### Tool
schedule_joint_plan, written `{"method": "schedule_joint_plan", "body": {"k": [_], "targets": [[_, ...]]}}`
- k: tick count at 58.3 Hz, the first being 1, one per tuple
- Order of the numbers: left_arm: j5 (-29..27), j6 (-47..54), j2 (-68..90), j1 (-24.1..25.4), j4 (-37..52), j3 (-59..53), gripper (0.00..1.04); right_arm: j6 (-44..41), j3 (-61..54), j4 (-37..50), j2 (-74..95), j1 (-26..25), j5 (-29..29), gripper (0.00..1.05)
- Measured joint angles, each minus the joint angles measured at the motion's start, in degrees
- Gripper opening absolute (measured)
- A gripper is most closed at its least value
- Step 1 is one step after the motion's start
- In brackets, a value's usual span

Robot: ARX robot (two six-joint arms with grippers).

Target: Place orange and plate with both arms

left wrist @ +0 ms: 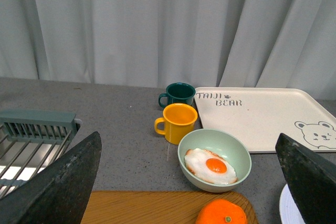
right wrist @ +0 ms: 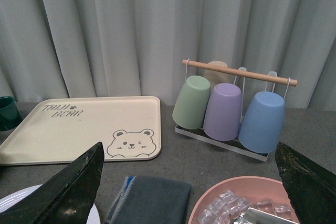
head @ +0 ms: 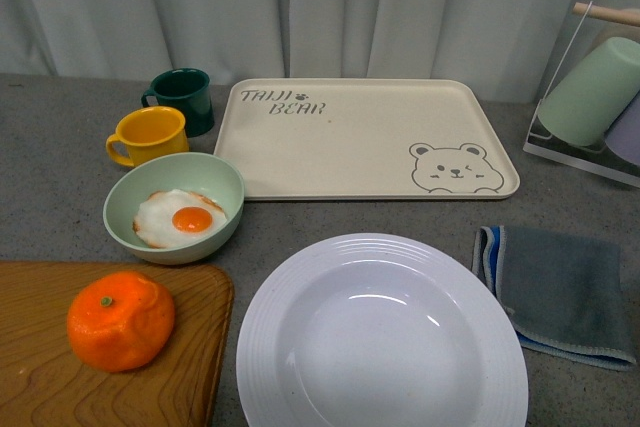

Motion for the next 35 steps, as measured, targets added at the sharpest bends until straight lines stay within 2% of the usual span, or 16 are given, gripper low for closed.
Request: {"method": "schedule_joint_plan", "body": {"k": [35], "targets": [[0.0, 0.0, 0.0, 0.0, 0.0, 0.0, 0.98, 0.0, 0.0, 0.0, -0.02, 0.0, 0.0, 0.95]]}}
